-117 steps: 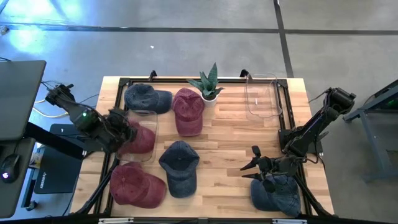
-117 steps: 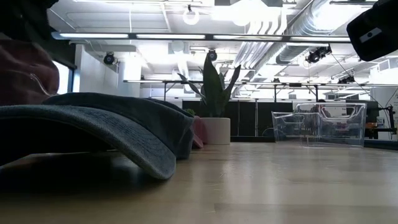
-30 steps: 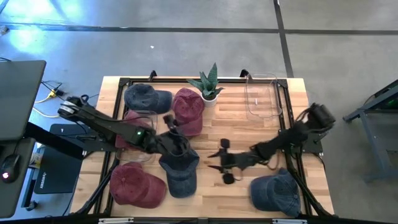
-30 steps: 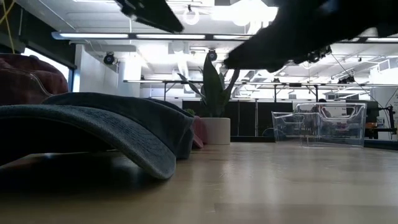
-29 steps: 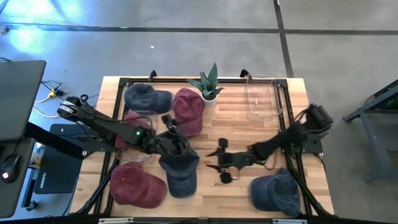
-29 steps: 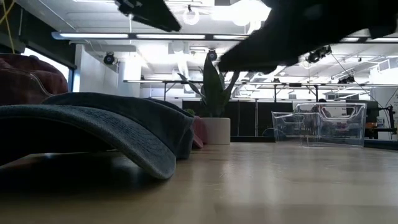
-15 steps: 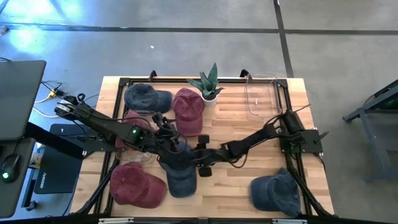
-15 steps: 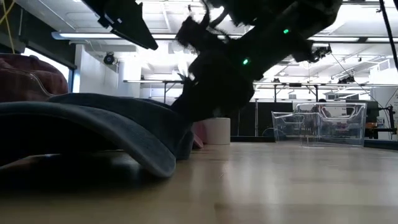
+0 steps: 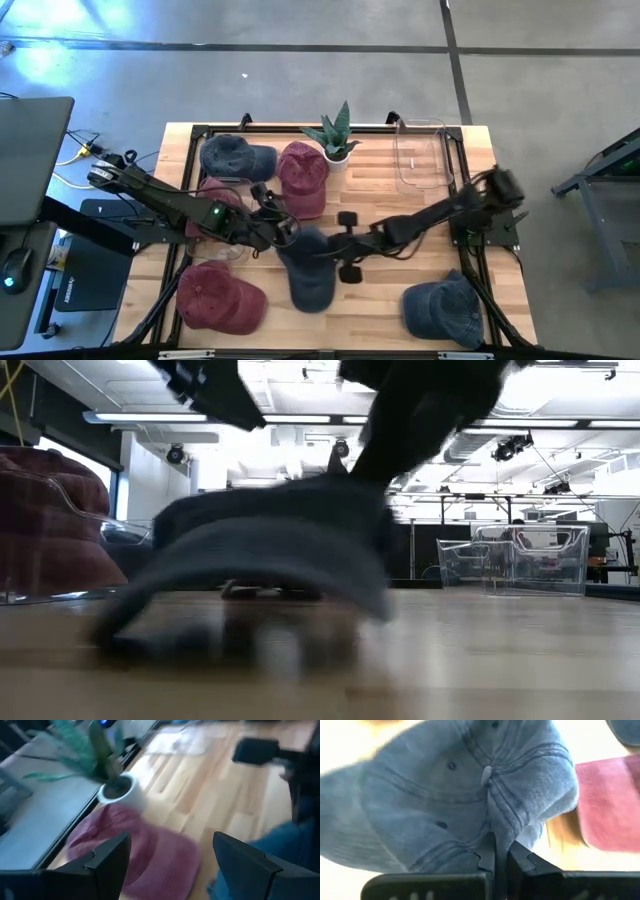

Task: Pick & Place hat
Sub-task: Put the middle blue cap into the right transparent bin

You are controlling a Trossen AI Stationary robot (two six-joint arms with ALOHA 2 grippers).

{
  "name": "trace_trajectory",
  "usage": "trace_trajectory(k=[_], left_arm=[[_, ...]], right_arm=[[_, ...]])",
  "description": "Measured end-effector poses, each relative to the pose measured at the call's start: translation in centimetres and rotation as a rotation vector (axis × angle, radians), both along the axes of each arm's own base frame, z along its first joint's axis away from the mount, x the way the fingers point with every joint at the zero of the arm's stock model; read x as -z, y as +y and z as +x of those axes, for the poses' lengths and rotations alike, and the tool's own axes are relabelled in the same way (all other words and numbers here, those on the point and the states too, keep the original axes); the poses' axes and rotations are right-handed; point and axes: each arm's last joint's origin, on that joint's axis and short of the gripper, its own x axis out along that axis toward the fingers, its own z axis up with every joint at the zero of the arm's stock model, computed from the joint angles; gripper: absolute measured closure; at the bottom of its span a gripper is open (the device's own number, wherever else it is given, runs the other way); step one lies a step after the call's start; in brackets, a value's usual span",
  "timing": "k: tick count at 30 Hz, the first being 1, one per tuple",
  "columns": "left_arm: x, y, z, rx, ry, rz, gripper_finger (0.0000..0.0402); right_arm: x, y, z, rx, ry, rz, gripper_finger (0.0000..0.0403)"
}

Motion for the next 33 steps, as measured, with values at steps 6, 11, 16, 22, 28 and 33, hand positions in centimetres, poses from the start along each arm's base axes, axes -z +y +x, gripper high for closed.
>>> trace_trajectory(k=[6, 11, 16, 22, 28, 33], left_arm=[[0.0, -1.3, 2.3, 0.221, -0.057, -0.021, 0.0126], [0.4, -2.9, 4.0, 0.432, -0.112, -0.001, 0.0126], [0.7, -3.7, 5.7, 0.535, -0.22, 0.04, 0.0126], [-0.2, -3.7, 5.9, 0.516, -0.313, 0.061, 0.0126], [1.0, -3.8, 7.2, 0.531, -0.336, 0.039, 0.0126], [2.6, -4.7, 9.3, 0.652, -0.306, 0.109, 0.0126]], right_arm=[[-4.3, 2.4, -5.1, -0.039, -0.098, 0.058, 0.0396], [-3.9, 1.6, -9.9, -0.024, -0.269, 0.22, 0.0394], [-4.1, -0.8, -12.9, 0.034, -0.404, 0.334, 0.0399], [-3.8, -2.5, -15.1, 0.146, -0.471, 0.356, 0.04], [-3.7, -2.8, -15.5, 0.181, -0.497, 0.341, 0.0398], [-3.7, -2.8, -15.4, 0.182, -0.5, 0.335, 0.0399]])
